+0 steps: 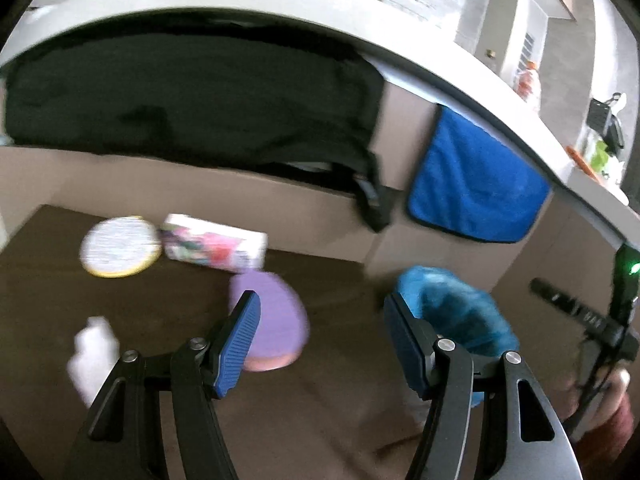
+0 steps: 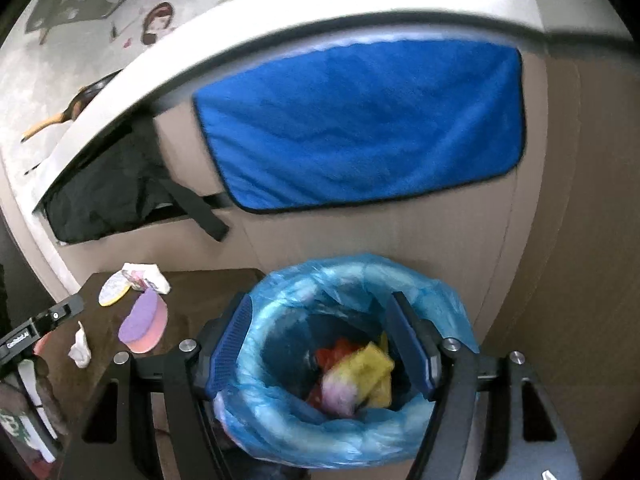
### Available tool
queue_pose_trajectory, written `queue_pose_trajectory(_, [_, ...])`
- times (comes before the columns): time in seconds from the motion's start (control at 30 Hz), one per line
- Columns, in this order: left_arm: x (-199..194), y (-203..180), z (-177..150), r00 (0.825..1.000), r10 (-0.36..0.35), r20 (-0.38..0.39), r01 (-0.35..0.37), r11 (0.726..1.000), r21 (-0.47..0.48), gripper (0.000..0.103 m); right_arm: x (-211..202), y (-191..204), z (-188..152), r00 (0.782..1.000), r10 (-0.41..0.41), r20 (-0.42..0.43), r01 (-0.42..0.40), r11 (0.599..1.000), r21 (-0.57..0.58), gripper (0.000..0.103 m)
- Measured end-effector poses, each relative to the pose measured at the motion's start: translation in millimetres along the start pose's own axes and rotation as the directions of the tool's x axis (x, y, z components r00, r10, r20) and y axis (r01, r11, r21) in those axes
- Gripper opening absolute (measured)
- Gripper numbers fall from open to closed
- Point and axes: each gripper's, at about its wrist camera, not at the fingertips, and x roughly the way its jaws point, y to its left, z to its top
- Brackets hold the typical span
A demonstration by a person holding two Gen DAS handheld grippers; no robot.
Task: Collect trash
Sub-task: 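Move both tools back over the remaining items on the table, then grasp the white tissue with the left tool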
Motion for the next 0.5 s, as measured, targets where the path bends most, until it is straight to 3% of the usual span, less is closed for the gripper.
queue_pose_trajectory(0.3, [-65.5, 115.9, -32.6, 0.98, 0.197, 0.003, -0.195, 0.975, -0.109, 0.065, 0.3, 88.8, -3.9, 0.998, 0.068, 0.008, -0.066, 0.982, -0.176, 0.067])
queue_pose_trajectory(0.4, [-73.2, 141.9, -44.4, 0.975, 0.223, -0.019, -0.223, 0.966, -0.132, 0.065, 7.7, 115.4, -8.7, 0.993, 0.115, -0.02, -0.117, 0.972, -0.203, 0.067])
queue_pose_trajectory(0.5, [-68.9, 155.0, -52.5, 0.979, 0.196, -0.056, -0.202, 0.971, -0.125, 0.065, 20.1, 142.2, -15.2, 0.981, 0.182, -0.074, -0.194, 0.959, -0.208, 0.067])
